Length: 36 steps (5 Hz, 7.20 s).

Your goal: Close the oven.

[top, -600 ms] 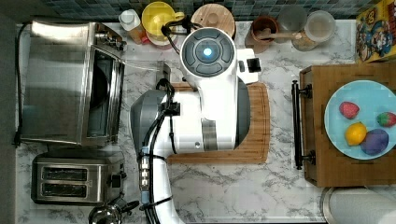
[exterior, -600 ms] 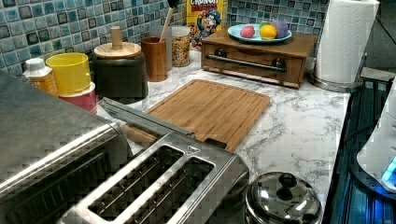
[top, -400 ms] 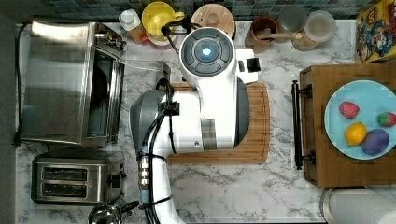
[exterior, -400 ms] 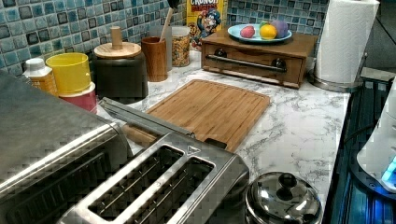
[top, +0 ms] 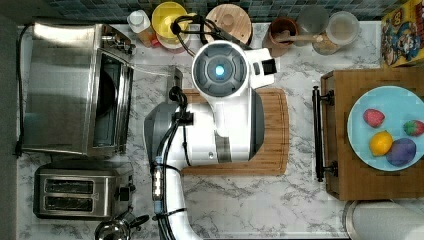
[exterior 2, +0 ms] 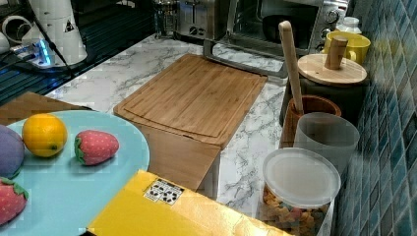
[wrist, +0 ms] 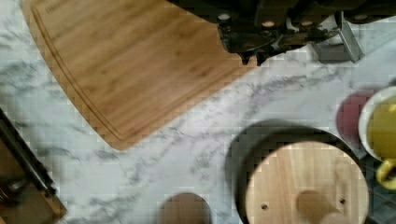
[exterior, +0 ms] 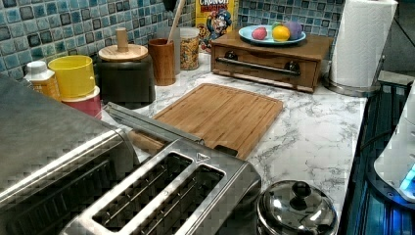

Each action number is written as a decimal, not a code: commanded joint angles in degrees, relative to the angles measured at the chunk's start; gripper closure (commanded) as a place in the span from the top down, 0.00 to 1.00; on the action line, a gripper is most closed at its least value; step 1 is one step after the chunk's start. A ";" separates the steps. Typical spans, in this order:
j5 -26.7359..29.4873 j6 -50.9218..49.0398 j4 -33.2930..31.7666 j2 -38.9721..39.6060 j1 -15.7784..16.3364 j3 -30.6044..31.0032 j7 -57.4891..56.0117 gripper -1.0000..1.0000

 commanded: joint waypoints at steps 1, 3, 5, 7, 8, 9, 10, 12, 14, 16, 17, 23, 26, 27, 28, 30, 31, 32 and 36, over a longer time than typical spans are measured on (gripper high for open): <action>23.63 0.53 -15.51 -4.78 -4.67 -3.48 -30.57 0.00; 34.57 9.74 -24.35 -7.41 -3.17 -2.76 -47.50 0.00; 54.63 14.86 -31.57 -6.98 -1.90 -2.47 -67.78 0.00; 72.47 14.83 -29.18 -0.10 -3.64 -4.06 -87.48 0.00; 80.89 18.93 -28.78 2.33 -2.21 -2.21 -96.28 0.00; 81.41 20.11 -25.97 6.82 -1.25 -0.94 -95.98 0.00; 82.47 19.64 -23.99 9.00 -1.20 0.22 -96.12 0.00; 86.07 16.58 -22.76 8.13 -2.01 1.20 -98.28 0.00; 78.70 19.65 -16.75 15.26 2.04 2.85 -92.04 0.00; 77.61 18.68 -13.55 17.32 2.24 3.56 -86.50 0.00; 73.80 15.64 -12.24 16.78 1.83 2.72 -81.15 0.00; 64.61 10.61 -9.16 11.69 7.19 8.32 -66.01 0.00; 49.89 12.89 -2.04 8.65 11.45 10.80 -49.75 0.00; 48.72 13.80 -2.09 7.24 11.78 11.55 -47.17 0.00; 42.34 13.63 -1.00 5.69 13.34 12.12 -42.72 0.00; 20.18 12.09 4.30 8.58 16.49 15.00 -21.92 0.00; -0.17 5.67 10.07 10.72 21.38 12.84 -3.11 0.00; -3.46 -0.02 14.85 13.06 21.68 11.78 3.79 0.00; -5.61 -0.80 10.90 5.66 24.06 10.82 10.70 0.00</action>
